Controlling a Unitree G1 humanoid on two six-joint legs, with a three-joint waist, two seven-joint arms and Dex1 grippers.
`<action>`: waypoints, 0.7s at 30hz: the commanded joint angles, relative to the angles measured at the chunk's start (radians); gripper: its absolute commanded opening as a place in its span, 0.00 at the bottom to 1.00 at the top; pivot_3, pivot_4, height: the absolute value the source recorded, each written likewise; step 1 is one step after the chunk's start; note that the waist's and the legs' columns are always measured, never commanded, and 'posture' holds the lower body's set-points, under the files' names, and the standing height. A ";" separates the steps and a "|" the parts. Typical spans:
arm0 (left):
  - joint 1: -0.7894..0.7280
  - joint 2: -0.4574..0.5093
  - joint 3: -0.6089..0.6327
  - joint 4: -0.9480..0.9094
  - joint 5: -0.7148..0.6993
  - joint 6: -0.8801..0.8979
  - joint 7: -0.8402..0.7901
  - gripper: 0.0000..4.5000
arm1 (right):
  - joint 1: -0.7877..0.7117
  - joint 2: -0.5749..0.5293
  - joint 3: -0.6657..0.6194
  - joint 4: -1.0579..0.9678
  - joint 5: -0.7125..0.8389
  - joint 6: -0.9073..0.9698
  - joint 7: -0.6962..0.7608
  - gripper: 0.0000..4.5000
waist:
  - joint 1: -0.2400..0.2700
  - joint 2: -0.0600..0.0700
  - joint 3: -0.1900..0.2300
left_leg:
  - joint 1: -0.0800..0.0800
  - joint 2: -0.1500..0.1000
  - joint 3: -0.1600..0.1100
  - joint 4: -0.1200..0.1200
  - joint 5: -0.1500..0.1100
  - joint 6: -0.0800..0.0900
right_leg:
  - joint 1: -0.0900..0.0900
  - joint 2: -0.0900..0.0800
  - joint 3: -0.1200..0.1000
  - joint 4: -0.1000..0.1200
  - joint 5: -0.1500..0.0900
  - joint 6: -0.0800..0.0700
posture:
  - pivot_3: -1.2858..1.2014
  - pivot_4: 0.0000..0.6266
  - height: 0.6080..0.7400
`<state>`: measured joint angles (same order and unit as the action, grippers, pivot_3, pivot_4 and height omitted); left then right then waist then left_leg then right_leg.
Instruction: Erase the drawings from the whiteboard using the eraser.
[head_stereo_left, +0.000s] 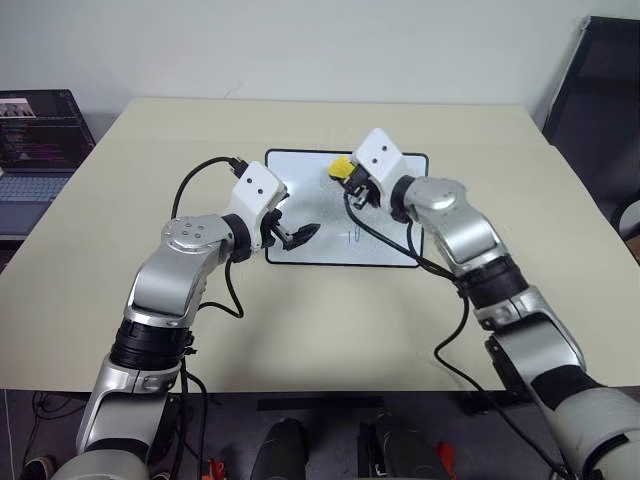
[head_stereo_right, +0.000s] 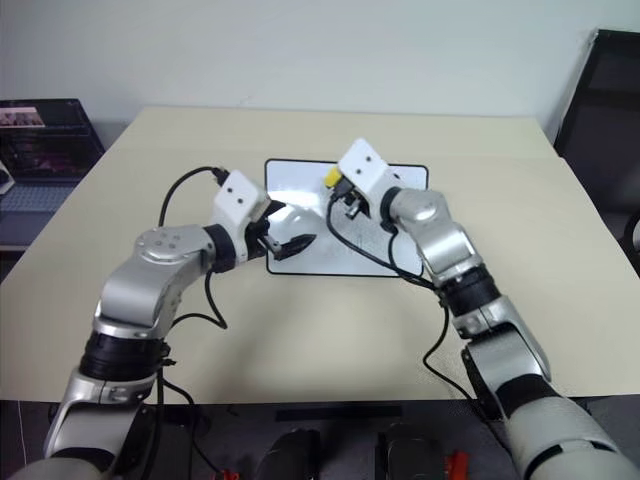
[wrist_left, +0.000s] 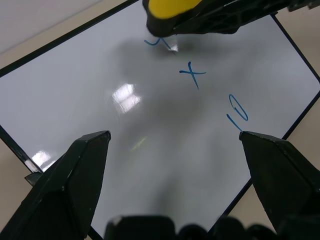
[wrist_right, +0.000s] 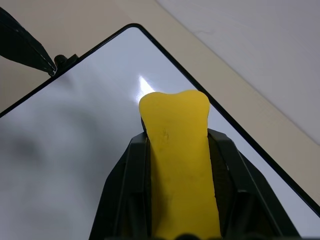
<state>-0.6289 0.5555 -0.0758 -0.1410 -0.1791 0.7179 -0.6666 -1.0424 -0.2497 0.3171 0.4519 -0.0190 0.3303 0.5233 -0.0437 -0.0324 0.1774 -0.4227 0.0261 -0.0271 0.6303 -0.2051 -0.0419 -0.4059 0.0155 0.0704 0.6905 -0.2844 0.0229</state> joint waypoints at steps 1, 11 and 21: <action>-0.017 0.010 0.010 -0.051 -0.004 0.004 0.006 1.00 | -0.074 0.024 -0.003 0.109 -0.041 -0.094 0.006 0.25 | -0.001 0.000 0.000 | 0.000 0.000 0.000 0.000 0.000 0.000 | 0.000 0.000 0.000 0.000 0.000 0.000 | 0.52 0.24 1.00; -0.002 0.008 0.004 -0.050 0.003 -0.014 0.008 1.00 | -0.173 0.059 -0.020 0.418 -0.134 -0.252 -0.033 0.25 | -0.006 0.000 0.000 | 0.000 0.000 0.000 0.000 0.000 0.000 | 0.000 -0.001 0.000 0.001 0.000 0.000 | 0.52 0.24 1.00; -0.013 0.007 -0.005 -0.011 0.008 -0.053 -0.008 1.00 | -0.114 -0.033 -0.019 0.420 -0.179 -0.257 -0.016 0.25 | -0.002 0.000 0.000 | 0.003 -0.001 0.000 0.001 0.000 0.000 | 0.001 -0.001 0.001 0.005 0.000 0.000 | 0.52 0.24 1.00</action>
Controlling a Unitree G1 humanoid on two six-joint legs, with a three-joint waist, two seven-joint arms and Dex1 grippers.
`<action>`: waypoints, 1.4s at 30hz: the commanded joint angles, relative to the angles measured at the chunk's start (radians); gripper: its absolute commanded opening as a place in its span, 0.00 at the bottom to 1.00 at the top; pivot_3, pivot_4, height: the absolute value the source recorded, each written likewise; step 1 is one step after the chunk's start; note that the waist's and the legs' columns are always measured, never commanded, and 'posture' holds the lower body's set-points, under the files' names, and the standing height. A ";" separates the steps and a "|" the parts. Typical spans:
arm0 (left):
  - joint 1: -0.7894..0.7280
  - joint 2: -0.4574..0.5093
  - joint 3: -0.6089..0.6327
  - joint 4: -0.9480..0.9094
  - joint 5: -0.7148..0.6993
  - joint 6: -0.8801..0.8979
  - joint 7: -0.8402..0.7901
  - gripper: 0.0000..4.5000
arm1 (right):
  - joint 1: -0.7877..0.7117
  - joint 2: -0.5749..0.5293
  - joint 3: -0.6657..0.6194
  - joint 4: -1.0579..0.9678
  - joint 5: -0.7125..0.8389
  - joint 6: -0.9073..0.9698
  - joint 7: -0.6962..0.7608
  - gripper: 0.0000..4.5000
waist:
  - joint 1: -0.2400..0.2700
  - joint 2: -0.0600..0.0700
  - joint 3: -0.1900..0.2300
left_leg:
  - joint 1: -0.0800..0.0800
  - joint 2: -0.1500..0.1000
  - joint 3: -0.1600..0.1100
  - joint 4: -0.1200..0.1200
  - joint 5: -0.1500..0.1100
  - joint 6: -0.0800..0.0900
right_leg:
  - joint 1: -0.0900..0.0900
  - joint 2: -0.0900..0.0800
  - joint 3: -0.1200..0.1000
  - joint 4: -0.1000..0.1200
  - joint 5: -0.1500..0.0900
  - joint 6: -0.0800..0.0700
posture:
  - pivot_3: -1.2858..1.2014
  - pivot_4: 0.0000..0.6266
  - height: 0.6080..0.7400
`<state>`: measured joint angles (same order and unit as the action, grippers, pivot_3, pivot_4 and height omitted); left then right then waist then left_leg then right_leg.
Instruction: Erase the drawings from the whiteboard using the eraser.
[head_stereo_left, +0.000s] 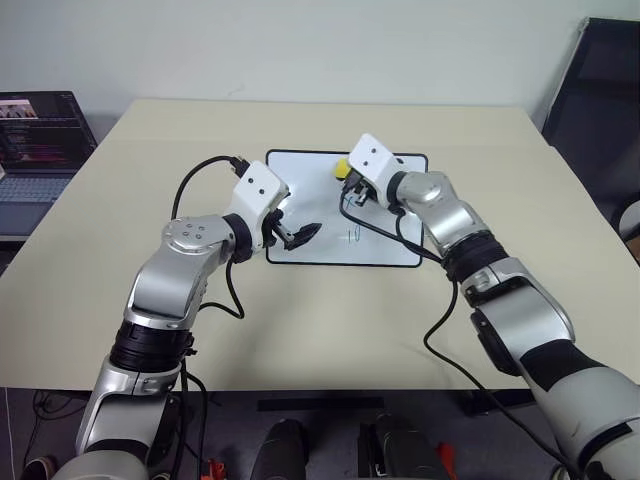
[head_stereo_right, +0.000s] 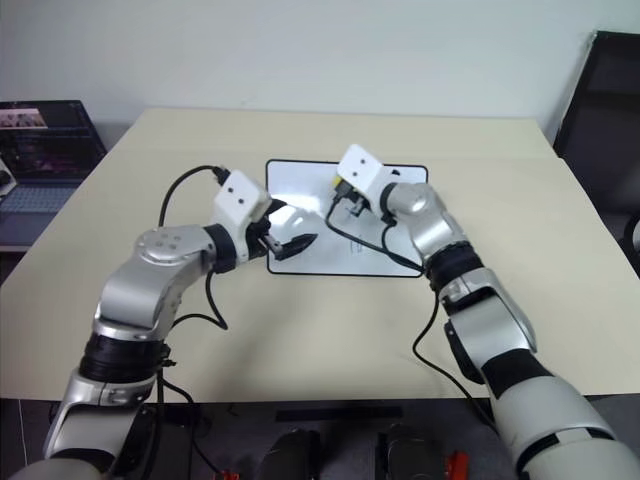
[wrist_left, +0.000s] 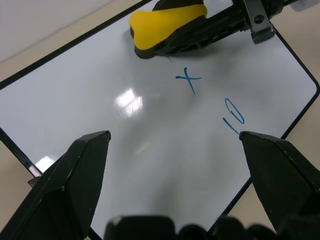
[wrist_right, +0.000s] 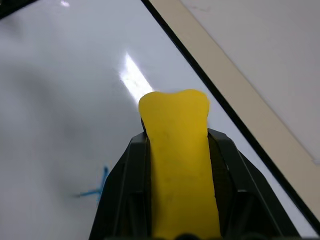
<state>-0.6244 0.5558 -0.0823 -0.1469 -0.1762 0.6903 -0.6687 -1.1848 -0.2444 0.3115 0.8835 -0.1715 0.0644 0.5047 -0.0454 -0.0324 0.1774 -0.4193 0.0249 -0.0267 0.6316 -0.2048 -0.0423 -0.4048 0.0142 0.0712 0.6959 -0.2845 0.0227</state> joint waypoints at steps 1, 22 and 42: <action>-0.019 0.007 0.000 -0.002 0.005 -0.029 -0.007 1.00 | 0.035 -0.046 -0.011 -0.015 -0.033 0.010 0.003 0.25 | 0.000 0.000 0.000 | 0.001 0.000 0.000 0.000 0.000 0.000 | 0.000 0.000 0.000 0.000 0.000 0.000 | 0.52 0.24 1.00; -0.010 0.004 -0.007 -0.028 0.002 -0.019 0.003 1.00 | -0.039 0.095 0.023 0.080 -0.122 -0.077 -0.035 0.25 | -0.036 0.000 0.000 | 0.003 0.003 0.001 0.002 0.000 0.000 | 0.001 0.001 0.001 0.002 0.001 -0.001 | 0.52 0.24 1.00; -0.011 -0.004 -0.018 -0.026 -0.002 -0.015 0.005 1.00 | 0.025 -0.010 0.056 0.048 -0.170 -0.071 0.091 0.25 | -0.027 0.000 0.000 | 0.003 0.001 0.000 0.002 0.000 0.000 | 0.002 0.001 0.001 0.002 0.000 -0.001 | 0.52 0.24 1.00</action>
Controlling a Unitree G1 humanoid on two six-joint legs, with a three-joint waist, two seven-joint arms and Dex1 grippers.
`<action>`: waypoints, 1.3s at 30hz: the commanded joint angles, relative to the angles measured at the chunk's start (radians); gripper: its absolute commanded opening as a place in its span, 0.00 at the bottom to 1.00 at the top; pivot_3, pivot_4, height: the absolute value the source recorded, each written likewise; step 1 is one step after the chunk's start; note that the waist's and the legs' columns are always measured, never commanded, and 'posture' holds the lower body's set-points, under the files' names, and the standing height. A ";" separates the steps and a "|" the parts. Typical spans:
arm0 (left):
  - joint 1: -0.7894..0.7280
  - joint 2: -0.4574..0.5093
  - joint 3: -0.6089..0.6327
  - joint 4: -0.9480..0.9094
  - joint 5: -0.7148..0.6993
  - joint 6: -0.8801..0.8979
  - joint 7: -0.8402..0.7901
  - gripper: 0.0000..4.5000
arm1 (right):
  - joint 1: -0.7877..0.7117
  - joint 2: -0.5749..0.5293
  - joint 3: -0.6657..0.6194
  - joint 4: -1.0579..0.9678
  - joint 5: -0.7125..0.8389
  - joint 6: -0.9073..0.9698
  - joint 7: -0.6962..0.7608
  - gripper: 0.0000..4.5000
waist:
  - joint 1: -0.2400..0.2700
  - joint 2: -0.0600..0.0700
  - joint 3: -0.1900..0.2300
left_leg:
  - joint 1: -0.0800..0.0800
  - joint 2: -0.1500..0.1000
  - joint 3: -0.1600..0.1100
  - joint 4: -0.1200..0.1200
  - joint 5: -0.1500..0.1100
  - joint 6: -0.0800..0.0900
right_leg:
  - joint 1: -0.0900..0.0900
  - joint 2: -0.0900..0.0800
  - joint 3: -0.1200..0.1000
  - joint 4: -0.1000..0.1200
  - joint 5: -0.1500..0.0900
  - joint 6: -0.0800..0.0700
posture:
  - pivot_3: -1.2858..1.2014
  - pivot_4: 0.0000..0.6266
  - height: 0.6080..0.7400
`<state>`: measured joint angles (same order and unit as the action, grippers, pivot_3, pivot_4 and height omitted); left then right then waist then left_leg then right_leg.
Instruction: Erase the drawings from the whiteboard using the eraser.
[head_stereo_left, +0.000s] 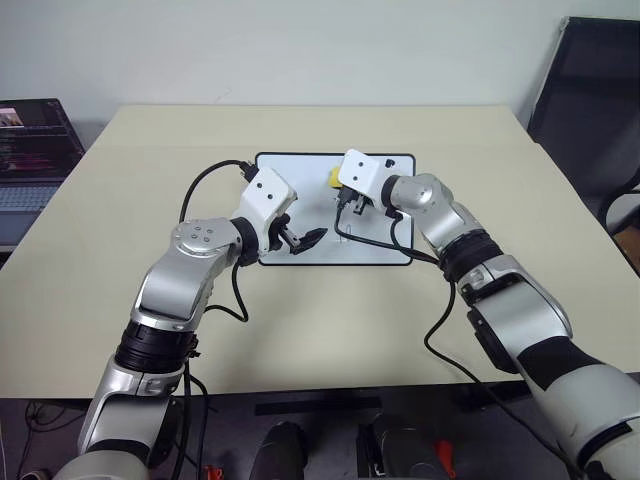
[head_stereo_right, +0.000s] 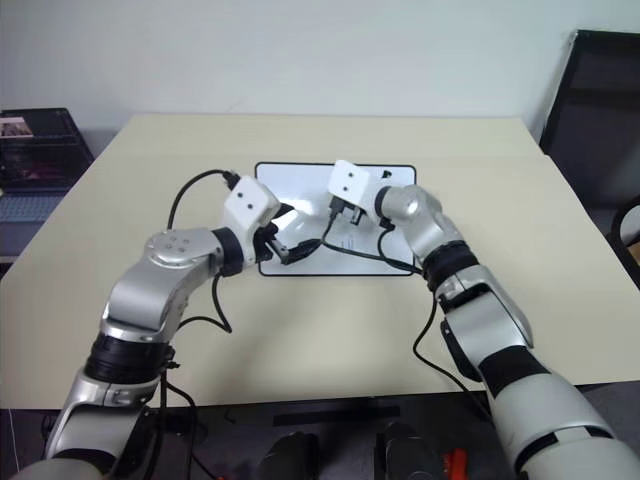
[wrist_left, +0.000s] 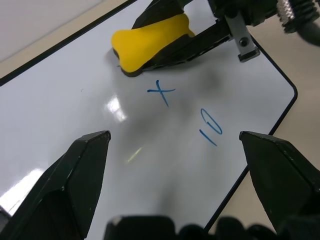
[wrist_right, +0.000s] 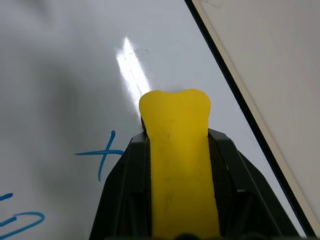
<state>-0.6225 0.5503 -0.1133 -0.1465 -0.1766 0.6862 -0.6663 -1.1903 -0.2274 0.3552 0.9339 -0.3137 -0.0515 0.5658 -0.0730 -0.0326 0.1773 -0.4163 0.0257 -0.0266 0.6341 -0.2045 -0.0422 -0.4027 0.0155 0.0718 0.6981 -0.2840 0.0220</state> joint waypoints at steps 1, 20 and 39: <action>-0.011 0.001 0.013 -0.028 -0.001 -0.011 0.003 1.00 | 0.029 -0.028 0.010 -0.009 -0.027 0.045 0.024 0.25 | 0.001 0.000 0.000 | 0.000 0.000 0.000 0.000 0.000 0.000 | 0.000 0.000 0.000 0.000 0.000 0.000 | 0.52 0.24 1.00; -0.004 0.000 0.016 -0.083 -0.006 0.040 0.022 1.00 | -0.117 0.106 -0.055 0.142 0.020 -0.013 -0.149 0.25 | -0.011 0.000 0.000 | -0.001 0.001 0.000 -0.002 0.000 0.000 | -0.002 0.000 0.001 -0.001 0.000 0.000 | 0.52 0.24 1.00; 0.000 0.046 0.048 -0.025 -0.024 0.024 -0.004 1.00 | 0.061 -0.010 -0.139 -0.141 0.114 0.141 0.033 0.25 | 0.008 0.000 0.000 | 0.000 0.000 0.000 -0.003 0.000 0.000 | -0.001 0.000 0.000 -0.001 0.000 0.000 | 0.52 0.24 1.00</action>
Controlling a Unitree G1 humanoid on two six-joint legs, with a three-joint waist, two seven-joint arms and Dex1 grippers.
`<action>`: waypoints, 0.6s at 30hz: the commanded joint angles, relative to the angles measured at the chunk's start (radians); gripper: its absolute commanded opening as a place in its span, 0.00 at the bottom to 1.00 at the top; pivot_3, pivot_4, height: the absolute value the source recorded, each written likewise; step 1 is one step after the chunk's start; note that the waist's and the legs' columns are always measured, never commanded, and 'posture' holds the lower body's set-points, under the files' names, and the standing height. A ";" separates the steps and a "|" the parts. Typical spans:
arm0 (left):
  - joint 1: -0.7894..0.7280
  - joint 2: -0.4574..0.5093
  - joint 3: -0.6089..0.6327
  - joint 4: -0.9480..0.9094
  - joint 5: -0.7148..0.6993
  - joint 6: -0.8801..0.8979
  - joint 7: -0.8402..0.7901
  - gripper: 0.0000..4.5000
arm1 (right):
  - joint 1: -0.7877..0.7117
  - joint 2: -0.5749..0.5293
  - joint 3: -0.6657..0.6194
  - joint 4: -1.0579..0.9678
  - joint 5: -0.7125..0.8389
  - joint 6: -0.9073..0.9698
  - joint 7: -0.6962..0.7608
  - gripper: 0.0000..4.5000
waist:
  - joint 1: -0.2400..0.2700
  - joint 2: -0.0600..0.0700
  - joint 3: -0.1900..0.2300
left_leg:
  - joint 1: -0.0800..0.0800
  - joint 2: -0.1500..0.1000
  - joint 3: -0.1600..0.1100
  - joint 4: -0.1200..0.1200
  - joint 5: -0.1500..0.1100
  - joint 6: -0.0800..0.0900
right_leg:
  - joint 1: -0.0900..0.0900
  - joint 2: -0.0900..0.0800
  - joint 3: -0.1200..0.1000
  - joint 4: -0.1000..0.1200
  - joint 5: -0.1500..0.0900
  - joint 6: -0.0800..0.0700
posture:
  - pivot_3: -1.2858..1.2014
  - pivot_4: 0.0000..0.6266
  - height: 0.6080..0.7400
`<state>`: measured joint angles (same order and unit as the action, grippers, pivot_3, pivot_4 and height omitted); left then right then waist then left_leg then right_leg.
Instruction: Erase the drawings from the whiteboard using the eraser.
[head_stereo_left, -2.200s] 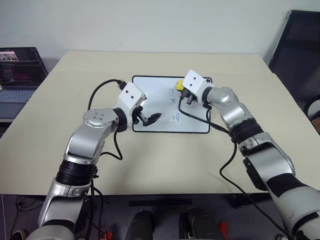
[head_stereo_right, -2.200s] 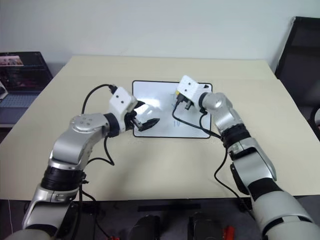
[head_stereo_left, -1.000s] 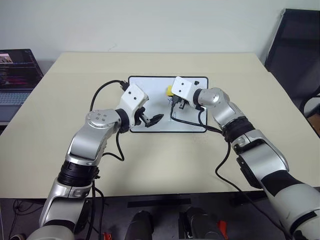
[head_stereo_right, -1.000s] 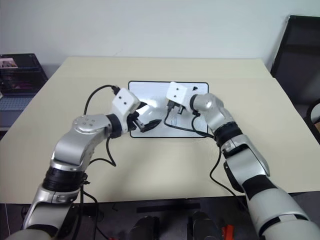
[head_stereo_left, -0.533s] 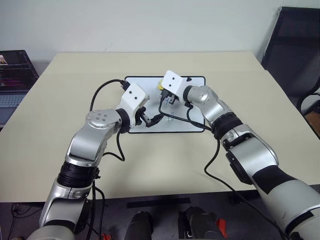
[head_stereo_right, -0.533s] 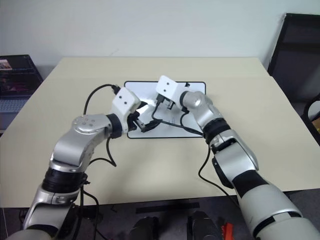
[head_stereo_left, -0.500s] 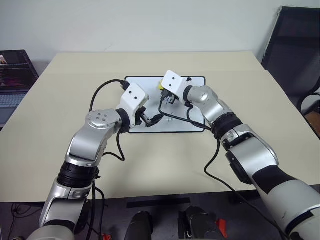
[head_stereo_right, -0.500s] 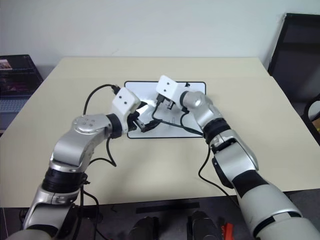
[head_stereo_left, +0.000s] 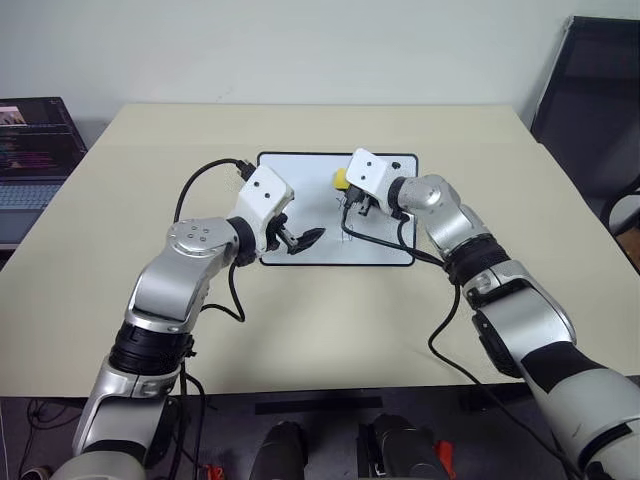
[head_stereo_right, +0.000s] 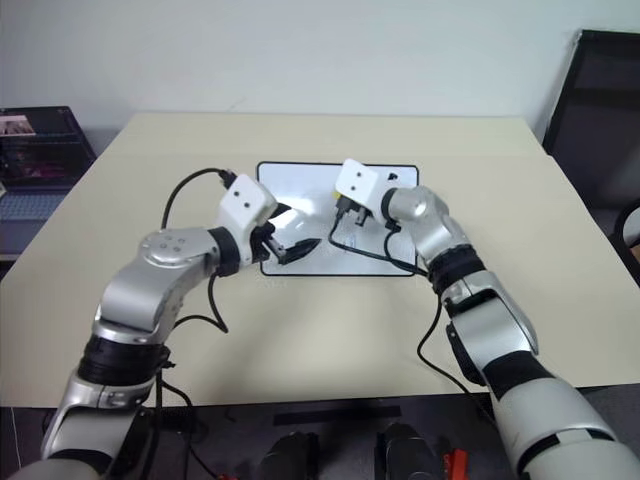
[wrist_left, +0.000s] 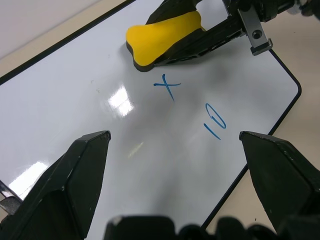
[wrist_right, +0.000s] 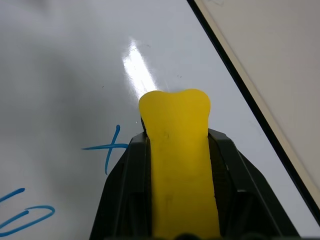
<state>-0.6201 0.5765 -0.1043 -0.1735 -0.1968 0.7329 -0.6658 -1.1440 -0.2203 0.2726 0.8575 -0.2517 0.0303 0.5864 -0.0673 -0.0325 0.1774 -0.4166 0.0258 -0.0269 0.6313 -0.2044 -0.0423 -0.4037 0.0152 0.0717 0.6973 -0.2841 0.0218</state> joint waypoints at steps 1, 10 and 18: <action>0.004 0.023 0.048 0.012 -0.006 -0.028 -0.006 1.00 | 0.025 -0.010 -0.084 -0.114 0.088 0.086 0.025 0.25 | 0.003 0.000 0.000 | 0.000 0.000 0.000 0.000 0.000 0.000 | 0.000 0.000 0.000 0.000 0.000 0.000 | 0.52 0.24 1.00; 0.129 0.017 0.160 -0.013 -0.088 -0.106 -0.026 1.00 | 0.327 -0.039 -0.217 -0.825 0.366 0.464 0.121 0.25 | 0.014 0.000 0.000 | -0.002 0.002 -0.001 -0.003 0.000 0.000 | -0.002 -0.001 -0.001 -0.002 -0.001 -0.002 | 0.52 0.24 1.00; 0.209 -0.024 0.239 -0.031 -0.154 -0.152 -0.010 1.00 | 0.700 -0.167 -0.298 -1.239 0.517 0.618 0.136 0.25 | 0.032 0.000 0.000 | -0.003 0.001 -0.001 -0.001 0.000 0.000 | -0.001 -0.001 -0.001 -0.005 -0.003 0.001 | 0.52 0.24 1.00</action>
<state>-0.4099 0.5493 0.1052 -0.1654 -0.3328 0.6142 -0.6778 -0.4614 -0.3712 0.0129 -0.3003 0.2251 0.6423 0.7185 -0.0355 -0.0322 0.1778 -0.4197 0.0270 -0.0271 0.6301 -0.2047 -0.0424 -0.4047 0.0143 0.0710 0.6922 -0.2871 0.0237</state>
